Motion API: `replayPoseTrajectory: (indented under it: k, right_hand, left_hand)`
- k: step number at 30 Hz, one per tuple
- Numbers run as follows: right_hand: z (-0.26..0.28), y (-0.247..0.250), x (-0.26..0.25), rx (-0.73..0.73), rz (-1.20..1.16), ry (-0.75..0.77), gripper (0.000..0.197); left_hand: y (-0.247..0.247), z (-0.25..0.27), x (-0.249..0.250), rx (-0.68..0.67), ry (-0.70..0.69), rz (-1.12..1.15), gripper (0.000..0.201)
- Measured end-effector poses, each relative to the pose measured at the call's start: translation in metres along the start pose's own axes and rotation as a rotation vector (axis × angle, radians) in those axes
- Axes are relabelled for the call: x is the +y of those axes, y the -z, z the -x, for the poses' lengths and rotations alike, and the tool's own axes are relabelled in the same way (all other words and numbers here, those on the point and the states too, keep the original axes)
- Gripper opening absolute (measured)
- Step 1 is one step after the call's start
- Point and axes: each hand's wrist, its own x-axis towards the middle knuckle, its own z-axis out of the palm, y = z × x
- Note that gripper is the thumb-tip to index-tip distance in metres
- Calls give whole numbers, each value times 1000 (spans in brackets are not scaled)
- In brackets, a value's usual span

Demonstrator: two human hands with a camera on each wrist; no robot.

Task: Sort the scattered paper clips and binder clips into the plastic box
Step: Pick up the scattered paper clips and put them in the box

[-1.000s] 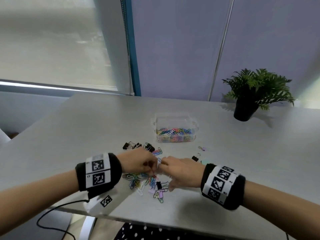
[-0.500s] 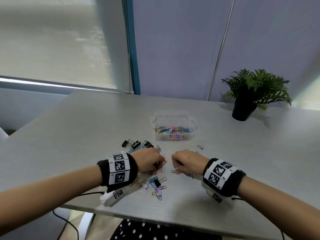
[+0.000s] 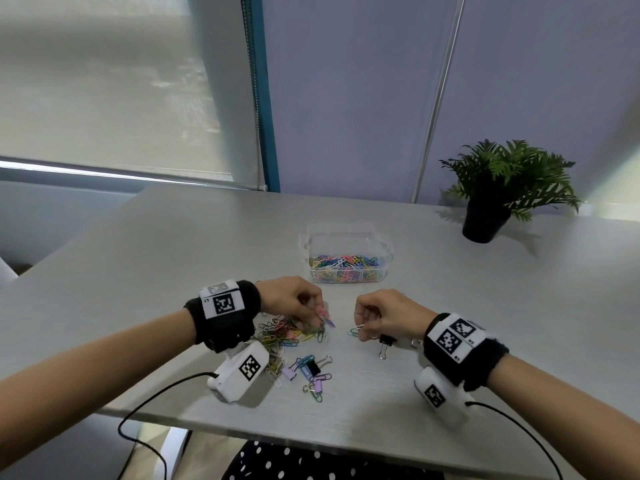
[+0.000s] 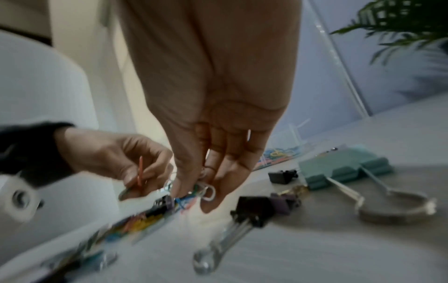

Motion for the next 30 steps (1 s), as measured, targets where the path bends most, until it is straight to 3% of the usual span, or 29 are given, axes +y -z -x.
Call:
replayPoseTrajectory:
  k: [3,6,10,14,17,20,26,30]
  right_hand:
    - [4,7,5,18,-226,-4,19]
    - [7,11,10,37,-395,-20,15]
    - [4,23,13,142,-506,-39,13]
    - [-19,47,15,306,-538,-53,15]
    - [-44,64,13,386,-423,-40,20]
    - [-65,75,8,433,-309,-39,24]
    - [-87,77,5,438,-17,-80,11]
    - [-79,69,6,390,172,-65,18]
  left_hand:
    - [2,1,-10,-37,-1,275,16]
    - [1,0,-13,-54,-11,393,15]
    - [9,-6,-3,3,-44,410,12]
    - [40,-26,17,172,-61,352,13]
    - [63,-48,26,324,-45,251,15]
    - [73,-66,26,387,12,167,19]
    - [71,-74,30,316,86,40,34]
    - [73,-60,29,300,77,19,41]
